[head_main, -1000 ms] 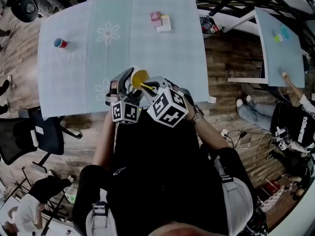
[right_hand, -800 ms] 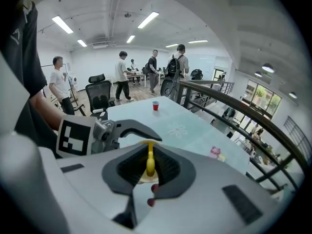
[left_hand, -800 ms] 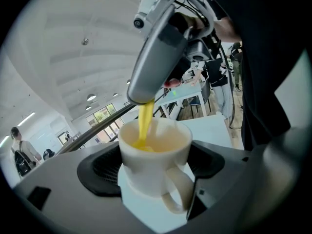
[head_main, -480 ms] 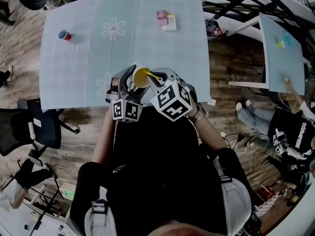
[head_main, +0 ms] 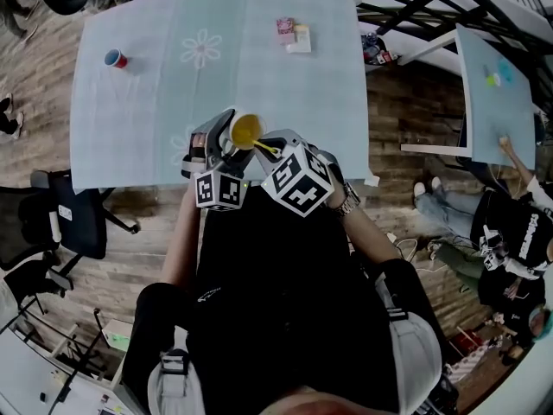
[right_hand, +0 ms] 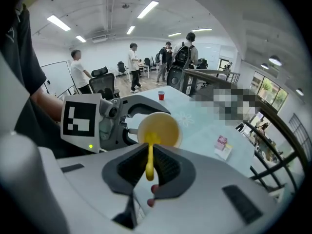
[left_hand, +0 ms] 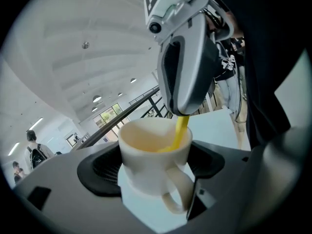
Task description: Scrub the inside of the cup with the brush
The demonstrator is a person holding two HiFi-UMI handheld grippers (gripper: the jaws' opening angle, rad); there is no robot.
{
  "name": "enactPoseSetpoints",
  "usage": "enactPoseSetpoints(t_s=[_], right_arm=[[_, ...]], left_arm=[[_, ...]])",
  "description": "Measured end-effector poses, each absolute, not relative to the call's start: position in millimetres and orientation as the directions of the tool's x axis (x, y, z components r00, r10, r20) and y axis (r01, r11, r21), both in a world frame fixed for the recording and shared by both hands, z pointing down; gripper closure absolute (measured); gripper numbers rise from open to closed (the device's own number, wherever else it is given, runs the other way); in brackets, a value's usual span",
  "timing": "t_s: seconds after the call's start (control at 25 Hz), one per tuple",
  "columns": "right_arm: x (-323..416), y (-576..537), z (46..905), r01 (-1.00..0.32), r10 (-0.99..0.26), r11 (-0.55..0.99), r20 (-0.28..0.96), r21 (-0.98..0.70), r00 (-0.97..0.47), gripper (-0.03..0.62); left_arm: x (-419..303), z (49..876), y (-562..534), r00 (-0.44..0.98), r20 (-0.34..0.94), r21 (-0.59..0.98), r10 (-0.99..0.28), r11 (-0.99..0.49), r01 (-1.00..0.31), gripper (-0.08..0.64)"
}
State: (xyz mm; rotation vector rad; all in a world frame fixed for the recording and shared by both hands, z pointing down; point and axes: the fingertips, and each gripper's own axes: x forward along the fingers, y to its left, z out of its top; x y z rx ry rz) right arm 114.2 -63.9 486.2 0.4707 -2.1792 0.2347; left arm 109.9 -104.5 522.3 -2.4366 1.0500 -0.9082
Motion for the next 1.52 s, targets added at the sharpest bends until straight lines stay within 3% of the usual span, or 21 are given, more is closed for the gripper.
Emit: enactPoseSetpoints(t_s=[0.6,0.88,1.28,1.52], right_arm=[[121.1,-105.2,450.0,-0.501,-0.395,0.862,0.723,0.078,-0.567,0.554],[123.7,-98.3,471.6,-0.487,-0.376,0.868,0.773,0.101,-0.51,0.554],[104.6,-73.9,466.4,-0.409,-0.262,0.913,0.768,0.001,-0.584,0.554],[102.3,-86.0,447.0,-0.428,-0.311,0.903,0.723,0.024,-0.616,0.554]], left_arm=[[113.8,516.0,-110.9,0.52,0.421,-0.553,-0.743,-0.665,-0.502,0.16],[103.9,512.7,-121.0,0.488,0.418,-0.563,-0.766,-0.64,-0.523,0.16],[96.7,520.1,-120.8,0.465,0.437,-0.554,-0.77,-0.638,-0.535,0.16],[105.8,522.1,-113.5,0.482,0.446,-0.567,-0.754,-0.655,-0.5,0.16]])
